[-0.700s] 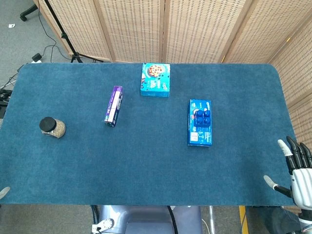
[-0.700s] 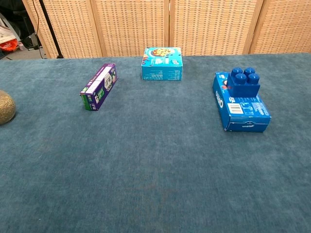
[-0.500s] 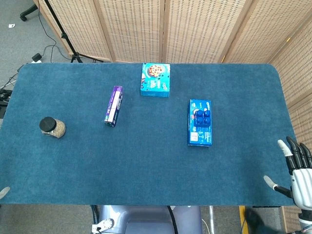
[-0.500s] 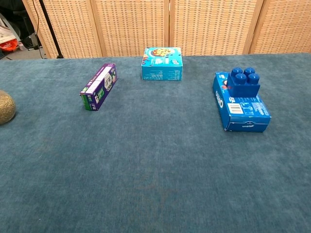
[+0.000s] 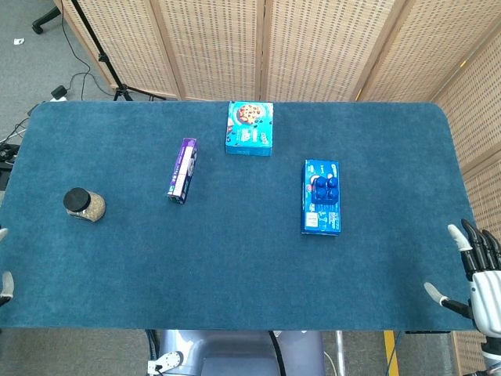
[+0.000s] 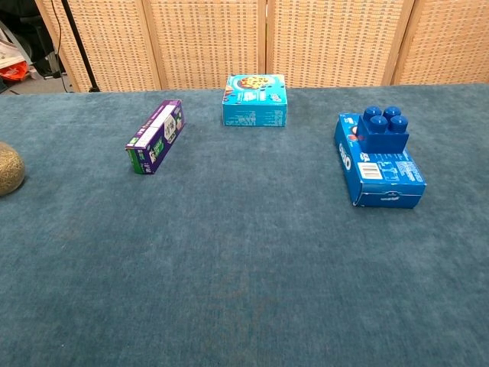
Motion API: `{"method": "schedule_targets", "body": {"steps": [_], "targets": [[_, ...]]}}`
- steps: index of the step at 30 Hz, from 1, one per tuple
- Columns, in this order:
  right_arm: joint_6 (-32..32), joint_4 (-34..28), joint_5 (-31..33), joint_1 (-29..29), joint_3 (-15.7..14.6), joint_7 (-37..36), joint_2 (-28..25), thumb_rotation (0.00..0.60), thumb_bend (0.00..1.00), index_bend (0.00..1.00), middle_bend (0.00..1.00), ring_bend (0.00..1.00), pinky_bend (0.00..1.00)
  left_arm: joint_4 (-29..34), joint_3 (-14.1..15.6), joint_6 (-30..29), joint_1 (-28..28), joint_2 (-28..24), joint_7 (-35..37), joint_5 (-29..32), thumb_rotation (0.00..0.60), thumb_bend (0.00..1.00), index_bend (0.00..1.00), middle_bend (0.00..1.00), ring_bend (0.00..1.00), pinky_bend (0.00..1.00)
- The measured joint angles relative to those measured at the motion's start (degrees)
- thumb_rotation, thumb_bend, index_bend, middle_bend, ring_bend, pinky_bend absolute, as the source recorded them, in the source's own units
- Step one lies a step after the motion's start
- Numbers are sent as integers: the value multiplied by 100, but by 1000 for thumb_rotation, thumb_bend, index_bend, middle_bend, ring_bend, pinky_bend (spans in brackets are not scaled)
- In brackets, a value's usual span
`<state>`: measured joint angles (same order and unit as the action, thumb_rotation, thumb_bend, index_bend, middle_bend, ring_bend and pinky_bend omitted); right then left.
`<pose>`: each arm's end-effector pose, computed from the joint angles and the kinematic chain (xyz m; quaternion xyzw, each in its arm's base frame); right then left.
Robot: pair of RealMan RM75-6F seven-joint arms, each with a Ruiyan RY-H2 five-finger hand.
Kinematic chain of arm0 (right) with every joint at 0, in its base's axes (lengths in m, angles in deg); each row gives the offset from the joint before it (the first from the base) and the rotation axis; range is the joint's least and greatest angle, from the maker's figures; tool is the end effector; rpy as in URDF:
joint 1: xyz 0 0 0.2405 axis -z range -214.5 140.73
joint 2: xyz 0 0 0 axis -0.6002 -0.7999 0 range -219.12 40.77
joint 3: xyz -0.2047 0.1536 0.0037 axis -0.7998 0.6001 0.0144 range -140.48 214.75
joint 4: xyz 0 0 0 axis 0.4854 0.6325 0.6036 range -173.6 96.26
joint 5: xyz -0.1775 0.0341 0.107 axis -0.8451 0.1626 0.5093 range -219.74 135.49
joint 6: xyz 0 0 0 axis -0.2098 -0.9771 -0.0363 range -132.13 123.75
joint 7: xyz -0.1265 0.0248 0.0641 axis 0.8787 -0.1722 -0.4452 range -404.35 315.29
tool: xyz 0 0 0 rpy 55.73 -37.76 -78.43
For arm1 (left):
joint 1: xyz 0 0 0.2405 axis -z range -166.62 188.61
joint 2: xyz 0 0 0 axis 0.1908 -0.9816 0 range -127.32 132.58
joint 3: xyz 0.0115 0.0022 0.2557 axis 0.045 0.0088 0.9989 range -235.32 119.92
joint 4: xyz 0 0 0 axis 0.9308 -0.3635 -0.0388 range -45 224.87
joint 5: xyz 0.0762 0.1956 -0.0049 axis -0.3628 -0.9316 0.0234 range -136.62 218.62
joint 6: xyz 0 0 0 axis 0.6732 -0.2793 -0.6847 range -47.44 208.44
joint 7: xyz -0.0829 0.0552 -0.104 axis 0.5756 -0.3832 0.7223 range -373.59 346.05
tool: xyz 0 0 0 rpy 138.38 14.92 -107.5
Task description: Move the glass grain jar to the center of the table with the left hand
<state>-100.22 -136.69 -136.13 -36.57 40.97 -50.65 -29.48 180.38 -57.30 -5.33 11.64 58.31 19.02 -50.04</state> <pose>-0.2815 -0.1538 0.1942 0.5545 -0.3585 0.4883 0.5706 -0.3311 0.1457 0.1995 -0.5193 -0.5181 -0.4711 0.4898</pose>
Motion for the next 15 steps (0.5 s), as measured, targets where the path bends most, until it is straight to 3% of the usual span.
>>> {"method": "schedule_targets", "body": {"steps": [9,15], "targets": [[122,9,59,-51,9,92,30,600,0,0,0,0,0,-1370,-502,1881,1034,616,2588,894,600,1000,0,0,0,0],[220,-7,126,-91,21,206,71,600,0,0,0,0,0,-2297,-844,2780,1611,1189,3484,1335,600,1000,0,0,0,0]]}}
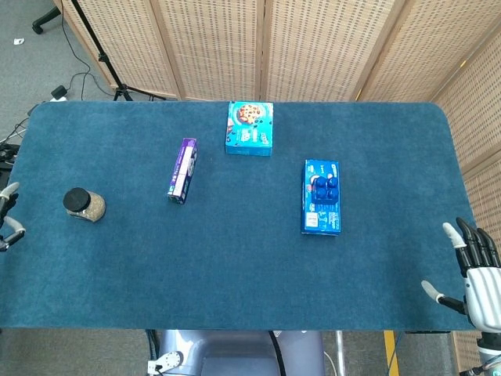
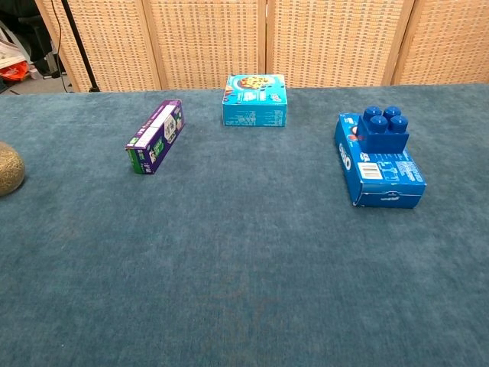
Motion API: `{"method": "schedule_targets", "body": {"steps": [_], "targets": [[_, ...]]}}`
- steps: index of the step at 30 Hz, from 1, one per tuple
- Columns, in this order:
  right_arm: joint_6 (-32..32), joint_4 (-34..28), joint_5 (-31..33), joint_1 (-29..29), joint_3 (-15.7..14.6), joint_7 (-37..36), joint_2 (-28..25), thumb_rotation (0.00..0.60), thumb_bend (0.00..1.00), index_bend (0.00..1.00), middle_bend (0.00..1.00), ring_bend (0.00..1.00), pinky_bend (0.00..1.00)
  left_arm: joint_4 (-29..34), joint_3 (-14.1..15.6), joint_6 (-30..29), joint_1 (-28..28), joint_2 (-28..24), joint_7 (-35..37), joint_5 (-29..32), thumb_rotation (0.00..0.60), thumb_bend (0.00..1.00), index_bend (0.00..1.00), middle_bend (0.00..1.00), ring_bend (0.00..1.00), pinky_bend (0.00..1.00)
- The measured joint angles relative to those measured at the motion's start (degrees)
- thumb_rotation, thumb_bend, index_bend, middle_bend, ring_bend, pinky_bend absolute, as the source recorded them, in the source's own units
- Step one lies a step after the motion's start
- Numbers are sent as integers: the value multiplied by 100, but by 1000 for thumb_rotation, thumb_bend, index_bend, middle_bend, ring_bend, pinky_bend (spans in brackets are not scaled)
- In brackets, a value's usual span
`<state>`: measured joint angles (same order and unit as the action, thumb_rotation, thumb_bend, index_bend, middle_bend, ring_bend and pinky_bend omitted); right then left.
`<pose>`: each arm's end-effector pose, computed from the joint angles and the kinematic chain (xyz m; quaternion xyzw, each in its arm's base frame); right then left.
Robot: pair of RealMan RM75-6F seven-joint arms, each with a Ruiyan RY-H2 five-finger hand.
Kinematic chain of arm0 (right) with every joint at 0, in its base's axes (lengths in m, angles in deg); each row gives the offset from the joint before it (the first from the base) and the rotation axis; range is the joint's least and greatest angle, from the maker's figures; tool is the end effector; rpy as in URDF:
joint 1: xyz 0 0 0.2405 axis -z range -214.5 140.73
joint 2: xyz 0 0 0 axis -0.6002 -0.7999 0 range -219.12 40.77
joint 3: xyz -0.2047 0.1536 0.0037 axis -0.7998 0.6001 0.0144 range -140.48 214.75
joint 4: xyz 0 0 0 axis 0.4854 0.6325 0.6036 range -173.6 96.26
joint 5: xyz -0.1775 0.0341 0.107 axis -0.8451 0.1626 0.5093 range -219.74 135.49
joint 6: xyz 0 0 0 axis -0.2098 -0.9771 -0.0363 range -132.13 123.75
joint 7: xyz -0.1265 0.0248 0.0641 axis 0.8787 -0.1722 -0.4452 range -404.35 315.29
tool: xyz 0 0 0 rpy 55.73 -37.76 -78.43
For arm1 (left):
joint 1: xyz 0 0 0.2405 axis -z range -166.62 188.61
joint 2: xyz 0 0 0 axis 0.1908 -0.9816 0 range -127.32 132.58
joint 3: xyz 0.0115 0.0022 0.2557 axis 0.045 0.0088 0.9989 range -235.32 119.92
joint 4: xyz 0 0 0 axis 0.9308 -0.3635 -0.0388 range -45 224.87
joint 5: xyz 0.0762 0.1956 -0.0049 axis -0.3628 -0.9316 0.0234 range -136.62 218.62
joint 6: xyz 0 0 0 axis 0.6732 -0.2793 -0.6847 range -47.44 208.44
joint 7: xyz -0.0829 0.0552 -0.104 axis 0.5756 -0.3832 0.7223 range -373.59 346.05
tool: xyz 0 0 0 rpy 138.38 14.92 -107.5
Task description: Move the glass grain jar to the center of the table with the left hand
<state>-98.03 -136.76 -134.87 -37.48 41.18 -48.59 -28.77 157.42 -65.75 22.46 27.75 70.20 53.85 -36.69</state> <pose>-0.2827 -0.1600 0.1872 0.5618 -0.3625 0.4723 0.5744 -0.3865 0.2769 0.1717 -0.3387 -0.6732 -0.5224 0.3990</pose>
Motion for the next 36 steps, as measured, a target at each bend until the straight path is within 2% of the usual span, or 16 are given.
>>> {"method": "schedule_targets", "body": {"steps": [9,15,20,25,36], "targets": [[83,-10,9,-39,-12,74,32,600,0,0,0,0,0,-383,-125,1184,565,299,354,234,600,1000,0,0,0,0],[50,-16,17,-25,-7,-2,6,600,0,0,0,0,0,-372,-175,1556,772,436,262,397,600,1000,0,0,0,0],[52,-17,16,-24,-10,-77,-27,600,0,0,0,0,0,-191,-194,1624,794,469,160,449,600,1000,0,0,0,0],[31,-21,-4,-12,-22,-165,-60,600,0,0,0,0,0,292,-164,1462,779,465,-31,299,600,1000,0,0,0,0],[31,-13,39,-9,-8,-318,-118,600,0,0,0,0,0,1397,-6,904,721,540,-1196,24,600,1000,0,0,0,0]]}}
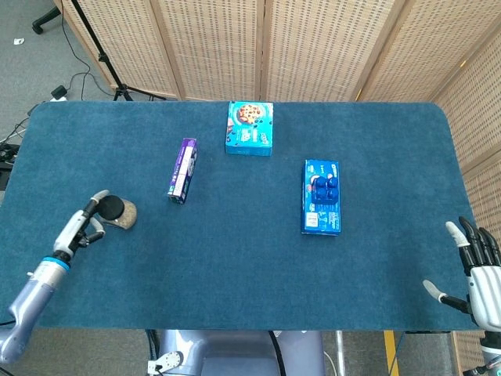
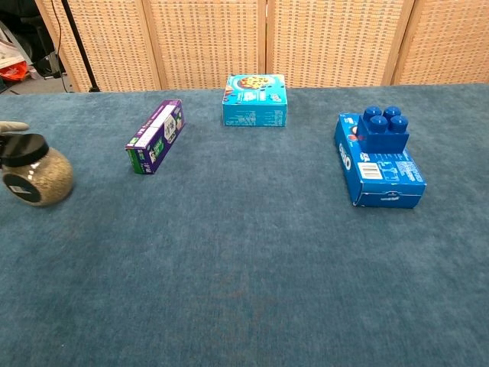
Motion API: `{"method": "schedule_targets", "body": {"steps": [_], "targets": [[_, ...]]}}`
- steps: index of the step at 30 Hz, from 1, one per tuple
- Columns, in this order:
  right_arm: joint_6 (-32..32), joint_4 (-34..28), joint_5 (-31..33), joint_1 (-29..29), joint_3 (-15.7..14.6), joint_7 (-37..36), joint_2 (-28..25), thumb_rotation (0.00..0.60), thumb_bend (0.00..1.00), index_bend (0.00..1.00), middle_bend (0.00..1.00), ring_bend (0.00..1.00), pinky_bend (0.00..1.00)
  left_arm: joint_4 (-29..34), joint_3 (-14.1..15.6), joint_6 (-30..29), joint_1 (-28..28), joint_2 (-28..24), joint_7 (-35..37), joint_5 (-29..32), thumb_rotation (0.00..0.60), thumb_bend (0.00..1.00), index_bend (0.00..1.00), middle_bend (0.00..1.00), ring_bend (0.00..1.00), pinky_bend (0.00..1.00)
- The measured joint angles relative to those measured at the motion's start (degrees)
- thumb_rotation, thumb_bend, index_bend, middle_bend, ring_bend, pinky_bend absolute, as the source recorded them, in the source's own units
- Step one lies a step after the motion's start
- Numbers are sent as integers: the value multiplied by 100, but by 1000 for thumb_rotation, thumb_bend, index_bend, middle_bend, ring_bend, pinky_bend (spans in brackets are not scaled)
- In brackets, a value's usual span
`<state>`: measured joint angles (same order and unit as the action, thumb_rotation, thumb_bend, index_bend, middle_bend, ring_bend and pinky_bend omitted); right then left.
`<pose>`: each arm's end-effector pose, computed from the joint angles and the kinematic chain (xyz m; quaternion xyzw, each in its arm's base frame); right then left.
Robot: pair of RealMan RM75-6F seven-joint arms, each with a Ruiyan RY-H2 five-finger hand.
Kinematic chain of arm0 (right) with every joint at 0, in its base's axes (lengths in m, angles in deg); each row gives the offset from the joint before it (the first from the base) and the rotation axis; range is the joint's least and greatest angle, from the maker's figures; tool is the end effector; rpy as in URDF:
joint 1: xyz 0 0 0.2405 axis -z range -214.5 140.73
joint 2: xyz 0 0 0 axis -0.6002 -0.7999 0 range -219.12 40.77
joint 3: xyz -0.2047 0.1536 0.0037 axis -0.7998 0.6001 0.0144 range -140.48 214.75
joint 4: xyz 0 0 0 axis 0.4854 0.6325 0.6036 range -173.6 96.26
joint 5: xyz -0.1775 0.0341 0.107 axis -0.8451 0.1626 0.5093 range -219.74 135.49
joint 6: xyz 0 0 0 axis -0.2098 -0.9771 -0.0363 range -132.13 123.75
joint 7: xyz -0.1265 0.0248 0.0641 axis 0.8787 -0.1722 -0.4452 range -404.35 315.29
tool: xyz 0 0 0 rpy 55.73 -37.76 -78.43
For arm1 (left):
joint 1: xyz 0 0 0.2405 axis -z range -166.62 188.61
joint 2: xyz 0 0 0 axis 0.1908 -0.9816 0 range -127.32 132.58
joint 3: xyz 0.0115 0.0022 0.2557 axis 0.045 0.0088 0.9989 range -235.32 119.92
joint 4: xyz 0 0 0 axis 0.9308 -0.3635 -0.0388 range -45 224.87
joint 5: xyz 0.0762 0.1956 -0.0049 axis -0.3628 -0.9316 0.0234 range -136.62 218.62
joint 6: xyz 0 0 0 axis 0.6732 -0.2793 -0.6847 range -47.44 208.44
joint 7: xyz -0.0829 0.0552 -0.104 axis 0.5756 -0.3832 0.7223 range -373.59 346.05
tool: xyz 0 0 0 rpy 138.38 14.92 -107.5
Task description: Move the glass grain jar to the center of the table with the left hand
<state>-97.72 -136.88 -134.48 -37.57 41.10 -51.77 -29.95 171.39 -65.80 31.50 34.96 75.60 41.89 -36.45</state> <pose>-0.2844 -0.1604 0.1924 0.5556 -0.3757 0.4802 0.5653 -0.2987 0.2935 0.0681 -0.4061 -0.7369 -0.4637 0.2776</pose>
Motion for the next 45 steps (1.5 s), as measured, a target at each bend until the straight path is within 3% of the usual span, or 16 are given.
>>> {"method": "schedule_targets", "body": {"steps": [11,32,38,45], "targets": [[11,7,4,-2,-4,-101,-37,600,0,0,0,0,0,945,192,-255,55,208,-1075,-261,600,1000,0,0,0,0],[40,34,156,-6,58,-425,-146,600,0,0,0,0,0,1931,184,-249,526,1256,-3678,493,600,1000,0,0,0,0],[55,34,152,-14,58,-417,-144,600,0,0,0,0,0,2090,174,-564,503,1298,-3922,434,600,1000,0,0,0,0],[51,26,139,-13,54,-413,-142,600,0,0,0,0,0,2028,220,-1319,263,1093,-4083,-151,600,1000,0,0,0,0]]}}
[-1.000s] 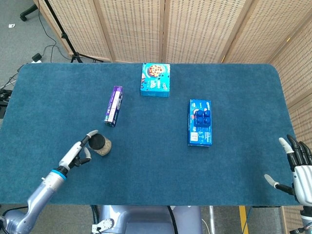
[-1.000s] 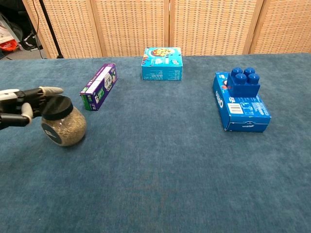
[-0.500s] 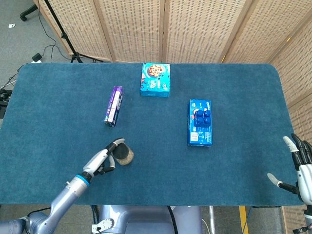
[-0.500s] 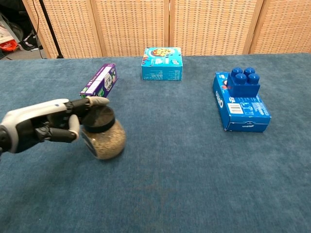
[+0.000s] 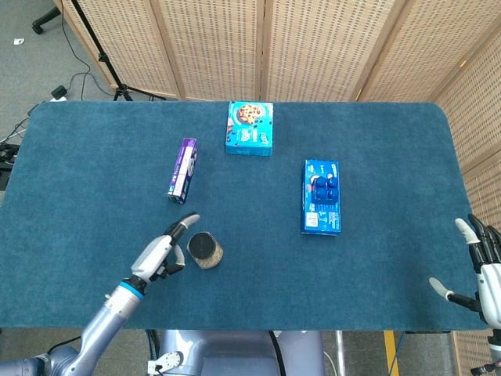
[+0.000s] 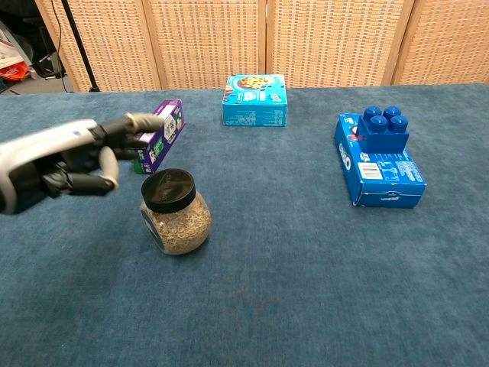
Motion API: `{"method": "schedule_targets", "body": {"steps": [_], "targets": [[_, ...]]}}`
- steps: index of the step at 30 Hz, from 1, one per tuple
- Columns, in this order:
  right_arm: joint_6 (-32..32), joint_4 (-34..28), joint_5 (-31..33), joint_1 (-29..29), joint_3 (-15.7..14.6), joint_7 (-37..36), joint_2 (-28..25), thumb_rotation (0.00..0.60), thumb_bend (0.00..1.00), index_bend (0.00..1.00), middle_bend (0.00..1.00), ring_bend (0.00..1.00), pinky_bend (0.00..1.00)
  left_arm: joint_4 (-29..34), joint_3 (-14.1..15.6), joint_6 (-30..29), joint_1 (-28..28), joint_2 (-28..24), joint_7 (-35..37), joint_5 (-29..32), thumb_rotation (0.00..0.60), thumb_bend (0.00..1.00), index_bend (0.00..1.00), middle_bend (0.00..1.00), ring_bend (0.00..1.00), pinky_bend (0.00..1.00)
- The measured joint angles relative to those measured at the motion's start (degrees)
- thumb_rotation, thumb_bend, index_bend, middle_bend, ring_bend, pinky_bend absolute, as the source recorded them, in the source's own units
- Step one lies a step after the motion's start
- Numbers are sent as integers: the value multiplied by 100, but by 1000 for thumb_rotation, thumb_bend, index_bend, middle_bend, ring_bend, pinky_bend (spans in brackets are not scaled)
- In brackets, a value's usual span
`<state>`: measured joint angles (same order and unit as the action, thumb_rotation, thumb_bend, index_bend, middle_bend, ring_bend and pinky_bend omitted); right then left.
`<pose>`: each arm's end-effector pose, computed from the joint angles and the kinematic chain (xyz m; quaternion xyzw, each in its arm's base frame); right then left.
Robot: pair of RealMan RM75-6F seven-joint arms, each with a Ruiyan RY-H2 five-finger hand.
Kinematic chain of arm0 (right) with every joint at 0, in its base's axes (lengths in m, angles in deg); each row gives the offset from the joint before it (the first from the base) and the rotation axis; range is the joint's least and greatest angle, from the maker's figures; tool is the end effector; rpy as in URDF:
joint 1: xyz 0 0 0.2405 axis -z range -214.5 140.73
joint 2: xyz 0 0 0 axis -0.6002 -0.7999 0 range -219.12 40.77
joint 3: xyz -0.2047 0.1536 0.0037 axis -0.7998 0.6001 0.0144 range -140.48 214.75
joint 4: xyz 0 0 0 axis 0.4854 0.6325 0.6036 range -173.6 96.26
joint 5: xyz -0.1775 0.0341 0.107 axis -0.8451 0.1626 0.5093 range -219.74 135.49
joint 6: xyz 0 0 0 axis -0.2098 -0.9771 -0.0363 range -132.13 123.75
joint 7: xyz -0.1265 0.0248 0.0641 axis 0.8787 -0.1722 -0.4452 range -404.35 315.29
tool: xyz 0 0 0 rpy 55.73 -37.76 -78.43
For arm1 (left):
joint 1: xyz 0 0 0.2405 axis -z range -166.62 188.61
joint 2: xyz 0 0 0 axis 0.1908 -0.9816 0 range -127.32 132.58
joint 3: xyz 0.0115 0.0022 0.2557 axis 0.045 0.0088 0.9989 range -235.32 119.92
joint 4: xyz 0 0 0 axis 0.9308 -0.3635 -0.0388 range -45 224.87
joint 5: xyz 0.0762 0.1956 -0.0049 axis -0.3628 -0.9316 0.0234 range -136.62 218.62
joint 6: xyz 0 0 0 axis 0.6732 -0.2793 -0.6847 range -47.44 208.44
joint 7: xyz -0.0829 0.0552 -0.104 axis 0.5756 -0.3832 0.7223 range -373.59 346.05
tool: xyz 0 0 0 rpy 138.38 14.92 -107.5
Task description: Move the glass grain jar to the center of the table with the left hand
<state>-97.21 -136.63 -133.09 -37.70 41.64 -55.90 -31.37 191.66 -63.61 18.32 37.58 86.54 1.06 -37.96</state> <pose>-0.2889 -0.1632 0.2014 0.5420 -0.3905 0.4895 0.5604 -0.1552 0.2485 0.0036 -0.5766 -0.6020 -0.5038 0.2267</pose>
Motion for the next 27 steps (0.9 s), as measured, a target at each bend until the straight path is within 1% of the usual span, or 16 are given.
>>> {"method": "schedule_targets", "body": {"steps": [1,2,3,4,5,7,8,11,18,23,27], "targets": [[2,-4,-10,-1,-4,12,4,600,0,0,0,0,0,-19,7,-136,-44,-43,-47,-79,600,991,0,0,0,0],[3,-7,-15,-2,-7,19,6,600,0,0,0,0,0,-36,14,-266,-89,-89,-95,-138,600,920,0,0,0,0],[5,-9,-24,-3,-12,29,9,600,0,0,0,0,0,-53,26,-415,-148,-161,-167,-205,600,820,0,0,0,0],[6,-12,-37,-3,-18,41,13,600,0,0,0,0,0,-60,35,-497,-183,-226,-232,-250,600,593,0,0,0,0],[6,-14,-52,-4,-24,55,17,600,0,0,0,0,0,-64,45,-553,-213,-288,-306,-287,600,325,0,0,0,0],[-3,-20,-80,-2,-35,88,29,600,0,0,0,0,0,-59,67,-640,-262,-410,-522,-342,600,49,0,0,0,0],[-6,-23,-87,-1,-39,100,34,600,0,0,0,0,0,-50,77,-674,-280,-462,-637,-361,600,0,0,0,0,0],[3,-34,-99,-3,-50,130,46,600,0,0,0,0,0,23,118,-764,-330,-643,-1107,-411,600,0,0,0,0,0],[2,-50,-149,-3,-79,174,63,600,0,0,0,0,0,465,287,-784,-336,-1009,-2361,-642,600,0,0,0,0,0],[21,-43,-131,-13,-74,147,56,600,0,0,0,0,0,602,392,-739,-286,-1048,-3270,-844,600,0,0,0,0,0],[37,-51,-142,-21,-82,176,61,600,0,0,0,0,0,511,434,-726,-223,-918,-3922,-1057,600,0,0,0,0,0]]}}
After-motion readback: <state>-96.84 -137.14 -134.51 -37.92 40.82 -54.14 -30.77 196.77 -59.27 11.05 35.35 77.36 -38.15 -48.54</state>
